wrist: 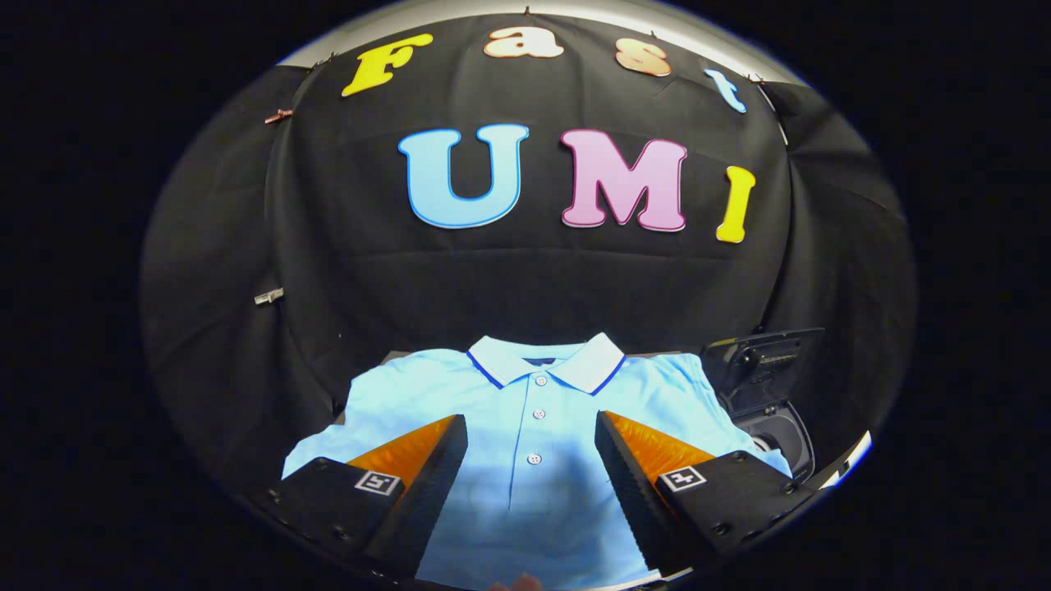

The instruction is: Put the clothes into the washing machine and then close the washing machine lid.

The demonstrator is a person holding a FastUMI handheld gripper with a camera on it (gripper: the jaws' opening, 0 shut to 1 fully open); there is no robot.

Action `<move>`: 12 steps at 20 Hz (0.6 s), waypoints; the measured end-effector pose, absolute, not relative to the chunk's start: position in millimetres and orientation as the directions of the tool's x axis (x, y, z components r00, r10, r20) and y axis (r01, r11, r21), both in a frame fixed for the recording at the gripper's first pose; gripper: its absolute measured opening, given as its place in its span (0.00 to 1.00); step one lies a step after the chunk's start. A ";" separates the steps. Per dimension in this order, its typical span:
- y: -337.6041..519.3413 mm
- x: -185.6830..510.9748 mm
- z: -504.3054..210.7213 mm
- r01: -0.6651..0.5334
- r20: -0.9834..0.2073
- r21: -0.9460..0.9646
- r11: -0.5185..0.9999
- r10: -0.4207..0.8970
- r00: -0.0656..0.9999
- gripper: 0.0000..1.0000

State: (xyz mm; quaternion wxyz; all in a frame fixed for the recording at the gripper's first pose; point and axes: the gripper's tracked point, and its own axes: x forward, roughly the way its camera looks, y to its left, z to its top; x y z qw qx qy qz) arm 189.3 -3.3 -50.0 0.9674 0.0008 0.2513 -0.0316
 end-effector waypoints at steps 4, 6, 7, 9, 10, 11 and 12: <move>-1.8 204.6 -64.5 0.080 -0.586 0.017 0.997 -0.055 0.808 0.98; -5.0 207.3 -73.6 0.098 -0.633 0.018 0.995 -0.065 0.771 0.98; -5.8 206.0 -77.2 0.105 -0.654 0.019 0.994 -0.067 0.753 0.98; -8.2 203.6 -90.0 0.115 -0.704 0.025 0.993 -0.064 0.708 0.99; -7.3 203.2 -93.4 0.114 -0.719 0.033 0.993 -0.055 0.692 0.99; -8.0 204.4 -93.7 0.113 -0.725 0.031 0.993 -0.056 0.686 0.99; -9.2 203.7 -95.7 0.114 -0.737 0.031 0.993 -0.055 0.673 0.99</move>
